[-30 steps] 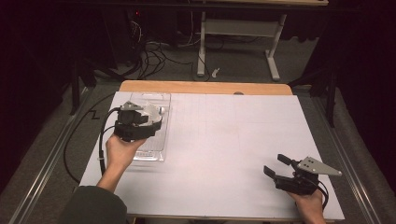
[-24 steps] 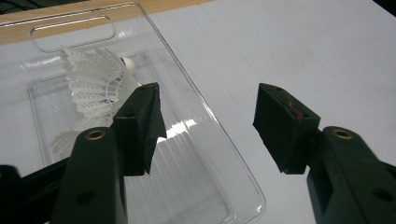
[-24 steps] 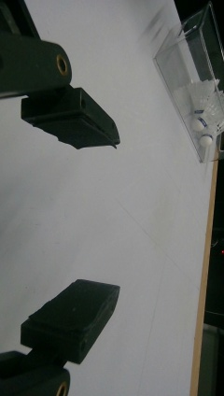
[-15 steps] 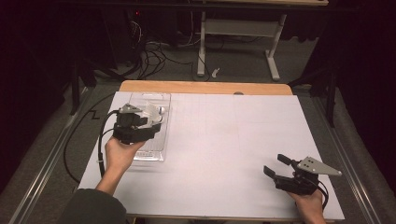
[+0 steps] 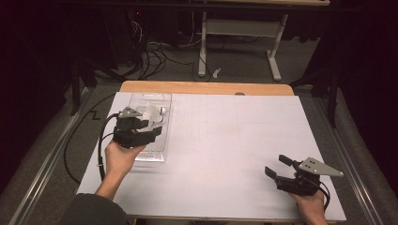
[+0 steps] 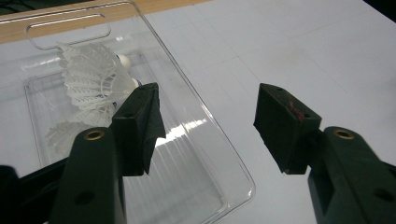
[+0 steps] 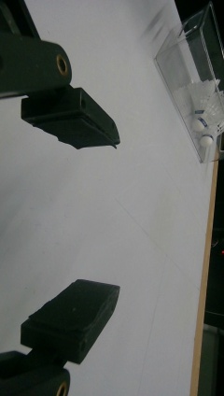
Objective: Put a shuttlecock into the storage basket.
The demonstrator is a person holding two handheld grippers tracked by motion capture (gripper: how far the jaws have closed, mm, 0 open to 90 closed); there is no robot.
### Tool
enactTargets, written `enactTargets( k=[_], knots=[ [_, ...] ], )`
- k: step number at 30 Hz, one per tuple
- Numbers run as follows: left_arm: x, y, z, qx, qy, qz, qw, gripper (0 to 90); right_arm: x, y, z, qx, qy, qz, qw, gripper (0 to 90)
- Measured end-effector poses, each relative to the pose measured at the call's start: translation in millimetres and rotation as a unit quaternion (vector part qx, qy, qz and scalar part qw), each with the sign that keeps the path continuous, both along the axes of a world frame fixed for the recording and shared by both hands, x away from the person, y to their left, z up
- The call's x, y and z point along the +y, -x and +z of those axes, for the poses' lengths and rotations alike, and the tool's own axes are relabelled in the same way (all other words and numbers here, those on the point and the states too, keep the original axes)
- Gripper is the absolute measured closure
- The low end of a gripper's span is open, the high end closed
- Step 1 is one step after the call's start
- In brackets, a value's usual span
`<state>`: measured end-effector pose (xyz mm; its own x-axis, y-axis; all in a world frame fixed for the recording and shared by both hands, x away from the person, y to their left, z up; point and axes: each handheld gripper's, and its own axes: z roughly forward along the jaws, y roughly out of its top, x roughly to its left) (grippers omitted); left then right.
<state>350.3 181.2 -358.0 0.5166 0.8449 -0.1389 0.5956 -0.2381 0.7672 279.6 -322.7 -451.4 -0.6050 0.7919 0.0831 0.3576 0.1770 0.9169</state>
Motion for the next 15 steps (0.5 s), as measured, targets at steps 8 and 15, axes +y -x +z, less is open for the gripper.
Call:
enactTargets(
  k=[8, 15],
  knots=[
    [1.6, 3.9, -2.3, -0.001, 0.007, -0.001, 1.0, 41.3, 0.0, -0.1, 0.0, -0.001, 0.001, 0.0, 1.0, 24.0],
    [1.5, 7.4, -1.5, -0.005, 0.009, -0.002, 0.9999, 41.2, 0.0, 0.0, 0.0, -0.001, 0.0, 0.0, 1.0, 24.0]
  ],
)
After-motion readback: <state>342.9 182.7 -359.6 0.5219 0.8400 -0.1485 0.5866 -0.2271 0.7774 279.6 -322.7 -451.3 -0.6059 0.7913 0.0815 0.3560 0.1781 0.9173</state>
